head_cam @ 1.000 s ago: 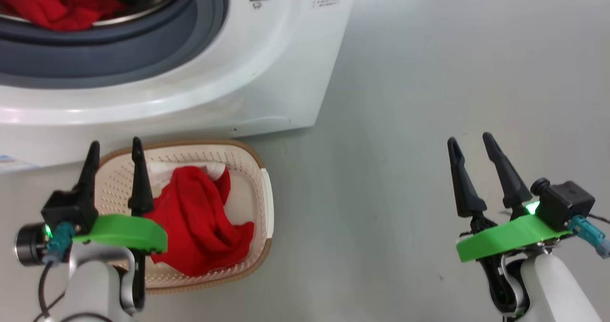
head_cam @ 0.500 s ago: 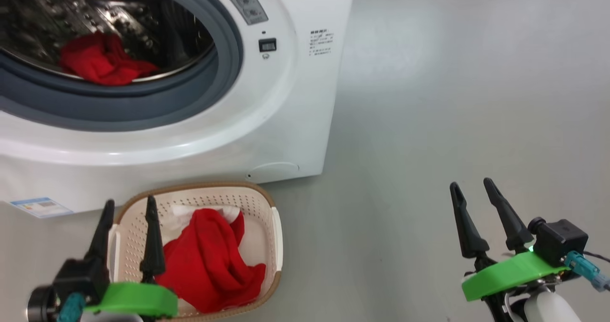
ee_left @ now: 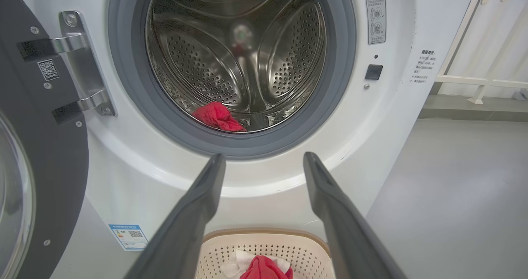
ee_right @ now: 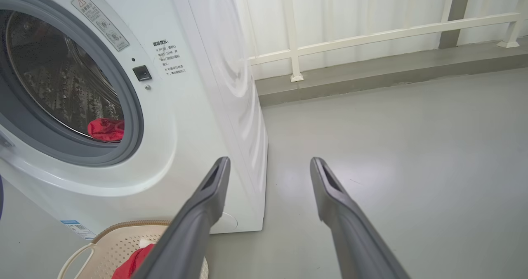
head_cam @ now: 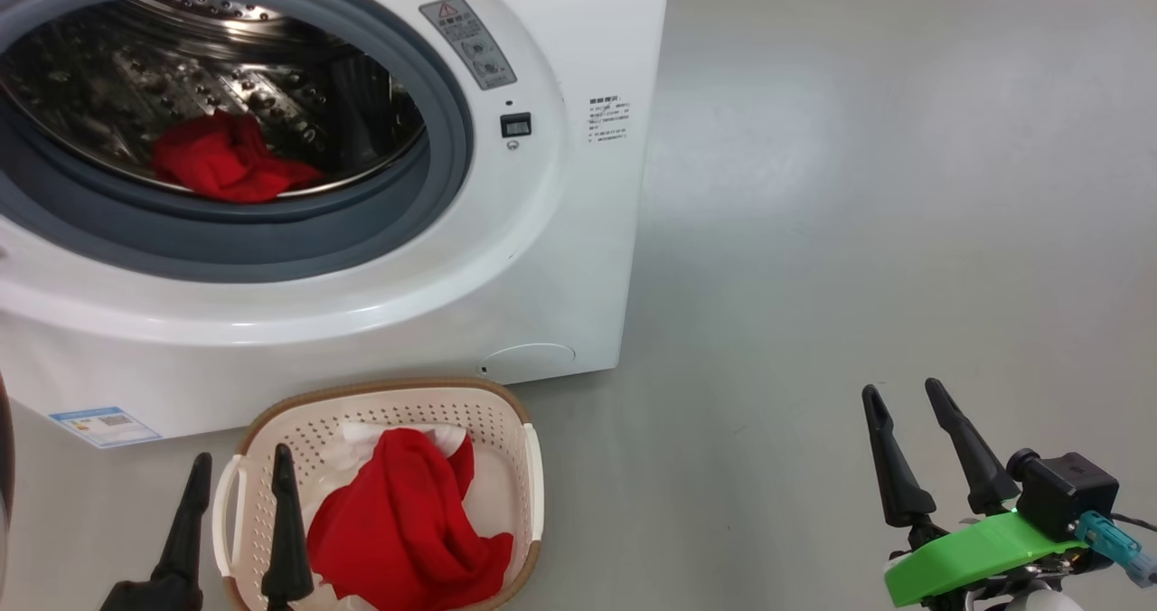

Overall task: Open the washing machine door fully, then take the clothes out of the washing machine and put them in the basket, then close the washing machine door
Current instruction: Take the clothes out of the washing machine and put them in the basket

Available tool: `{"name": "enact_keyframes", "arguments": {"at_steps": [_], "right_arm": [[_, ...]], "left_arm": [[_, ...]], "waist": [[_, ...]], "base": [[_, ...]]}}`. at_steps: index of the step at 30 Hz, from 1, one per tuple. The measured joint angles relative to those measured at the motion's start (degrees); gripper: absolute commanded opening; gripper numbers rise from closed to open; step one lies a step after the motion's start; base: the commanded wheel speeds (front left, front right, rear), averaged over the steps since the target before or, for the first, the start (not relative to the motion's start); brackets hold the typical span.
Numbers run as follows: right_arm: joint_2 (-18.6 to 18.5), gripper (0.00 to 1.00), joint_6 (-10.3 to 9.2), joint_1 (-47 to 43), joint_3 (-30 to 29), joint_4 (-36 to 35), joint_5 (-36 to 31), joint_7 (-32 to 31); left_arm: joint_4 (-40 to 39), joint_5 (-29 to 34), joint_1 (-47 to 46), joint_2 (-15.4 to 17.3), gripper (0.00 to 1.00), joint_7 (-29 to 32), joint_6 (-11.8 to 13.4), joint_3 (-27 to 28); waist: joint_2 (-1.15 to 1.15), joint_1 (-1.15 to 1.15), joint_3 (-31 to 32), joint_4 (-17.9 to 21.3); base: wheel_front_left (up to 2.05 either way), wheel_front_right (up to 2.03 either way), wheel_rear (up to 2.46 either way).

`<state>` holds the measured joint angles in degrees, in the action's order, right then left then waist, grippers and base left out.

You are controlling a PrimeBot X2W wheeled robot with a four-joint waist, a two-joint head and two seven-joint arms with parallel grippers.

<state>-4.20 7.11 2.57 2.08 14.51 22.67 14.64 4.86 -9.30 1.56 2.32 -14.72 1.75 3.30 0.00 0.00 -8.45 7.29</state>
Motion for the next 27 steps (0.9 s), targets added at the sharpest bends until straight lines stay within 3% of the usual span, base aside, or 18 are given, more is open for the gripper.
{"name": "enact_keyframes", "arguments": {"at_steps": [13,27], "right_arm": [[-0.02,1.0,0.0,-0.22,-1.15,-0.25,0.0,0.0],[-0.03,1.0,0.0,0.03,-1.19,-0.48,0.0,0.0]], "left_arm": [[-1.7,-2.03,0.93,0.05,1.0,0.0,1.79,-1.26],[-0.94,-2.03,-0.12,0.08,1.0,0.0,1.83,-2.11]], "waist": [[0.0,0.0,-0.84,-0.41],[0.0,0.0,-2.68,-0.55]], "base": [[0.0,0.0,0.0],[0.0,0.0,0.0]]}}
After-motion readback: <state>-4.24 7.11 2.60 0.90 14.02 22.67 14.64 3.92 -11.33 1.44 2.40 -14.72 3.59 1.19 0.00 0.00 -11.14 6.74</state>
